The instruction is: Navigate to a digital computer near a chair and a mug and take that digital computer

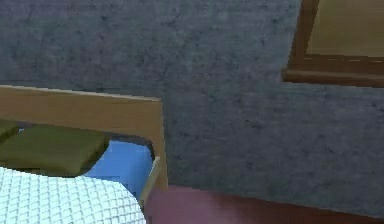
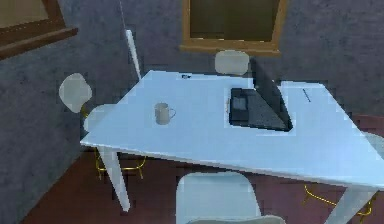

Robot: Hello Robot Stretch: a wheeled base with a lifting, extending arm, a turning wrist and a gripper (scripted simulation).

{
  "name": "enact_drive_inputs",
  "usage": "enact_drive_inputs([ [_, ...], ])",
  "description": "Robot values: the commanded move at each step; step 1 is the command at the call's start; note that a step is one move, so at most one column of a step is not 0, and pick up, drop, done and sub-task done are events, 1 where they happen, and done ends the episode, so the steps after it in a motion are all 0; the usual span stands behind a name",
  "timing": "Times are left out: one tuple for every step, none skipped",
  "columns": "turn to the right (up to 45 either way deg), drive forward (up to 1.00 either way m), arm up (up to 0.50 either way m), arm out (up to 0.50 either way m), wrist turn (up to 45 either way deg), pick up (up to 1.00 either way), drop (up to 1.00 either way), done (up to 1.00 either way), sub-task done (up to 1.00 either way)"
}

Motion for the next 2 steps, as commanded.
enact_drive_inputs([
  [9.0,0.00,0.00,0.00,0.0,0.00,0.00,0.00,0.00],
  [0.0,0.15,0.00,0.00,0.0,0.00,0.00,0.00,0.00],
])
